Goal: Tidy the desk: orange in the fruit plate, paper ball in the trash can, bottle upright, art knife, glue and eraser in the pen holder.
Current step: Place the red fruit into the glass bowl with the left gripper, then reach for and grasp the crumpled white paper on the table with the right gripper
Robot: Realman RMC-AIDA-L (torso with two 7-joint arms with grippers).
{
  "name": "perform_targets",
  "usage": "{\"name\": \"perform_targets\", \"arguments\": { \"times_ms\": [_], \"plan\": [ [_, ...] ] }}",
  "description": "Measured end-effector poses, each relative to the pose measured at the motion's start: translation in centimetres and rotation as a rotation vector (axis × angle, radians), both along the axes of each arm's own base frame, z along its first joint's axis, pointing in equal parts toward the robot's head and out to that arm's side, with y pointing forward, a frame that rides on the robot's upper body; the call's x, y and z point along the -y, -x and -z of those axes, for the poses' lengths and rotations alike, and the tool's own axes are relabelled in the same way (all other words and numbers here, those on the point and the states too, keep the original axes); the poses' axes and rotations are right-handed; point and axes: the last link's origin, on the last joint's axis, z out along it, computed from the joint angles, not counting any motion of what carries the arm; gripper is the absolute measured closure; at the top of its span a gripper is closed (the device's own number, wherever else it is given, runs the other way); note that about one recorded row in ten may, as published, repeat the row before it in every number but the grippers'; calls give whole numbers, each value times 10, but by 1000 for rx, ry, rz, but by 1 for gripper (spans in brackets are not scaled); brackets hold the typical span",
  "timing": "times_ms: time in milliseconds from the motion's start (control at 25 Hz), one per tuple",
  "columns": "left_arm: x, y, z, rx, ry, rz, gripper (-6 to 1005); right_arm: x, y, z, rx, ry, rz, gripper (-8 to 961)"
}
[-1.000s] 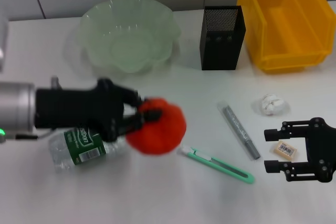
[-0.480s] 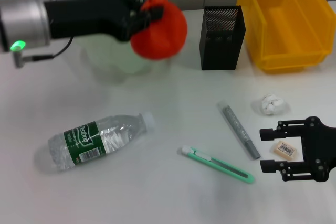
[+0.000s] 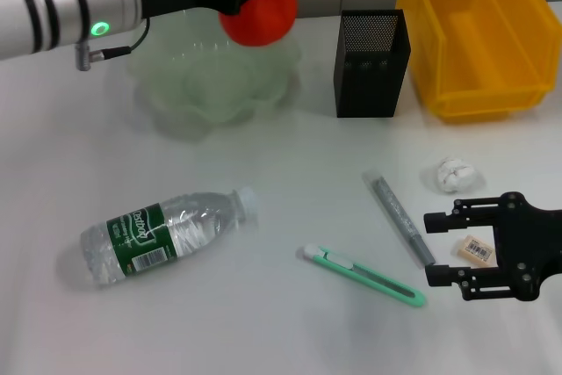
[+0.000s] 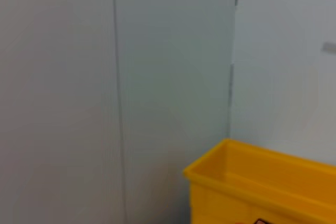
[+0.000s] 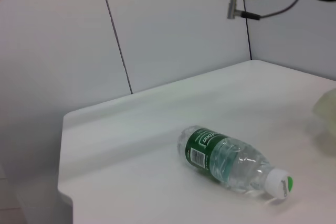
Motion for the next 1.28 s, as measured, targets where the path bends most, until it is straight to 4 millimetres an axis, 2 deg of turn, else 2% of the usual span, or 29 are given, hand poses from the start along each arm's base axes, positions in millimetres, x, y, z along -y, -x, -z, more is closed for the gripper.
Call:
{"name": "perform_targets", "arguments": {
  "times_ms": [160, 360, 560, 640, 880, 1200, 1280],
  "plan": [
    [-7, 6, 6, -37, -51, -41, 857, -1, 1, 2, -5, -1, -11, 301],
    [-11, 16, 2, -37, -98, -90, 860, -2, 3, 4, -12, 2, -21, 301],
    [-10, 14, 6, -52, -92, -75, 864, -5, 3, 4, -8, -3, -22, 301],
    [-9, 10, 8, -54, -86, -63, 656, -5, 3, 4, -5, -6, -20, 301],
    [-8, 7, 9, -48, -76, -57, 439, -6, 3, 3, -6, -11, -19, 301],
    [8, 1, 0, -6, -6, 22, 273, -7, 3, 2, -10, -17, -18, 302],
    [30, 2, -9, 15, 65, 93, 231, -8, 4, 2, -13, -21, -16, 302]
  ]
}}
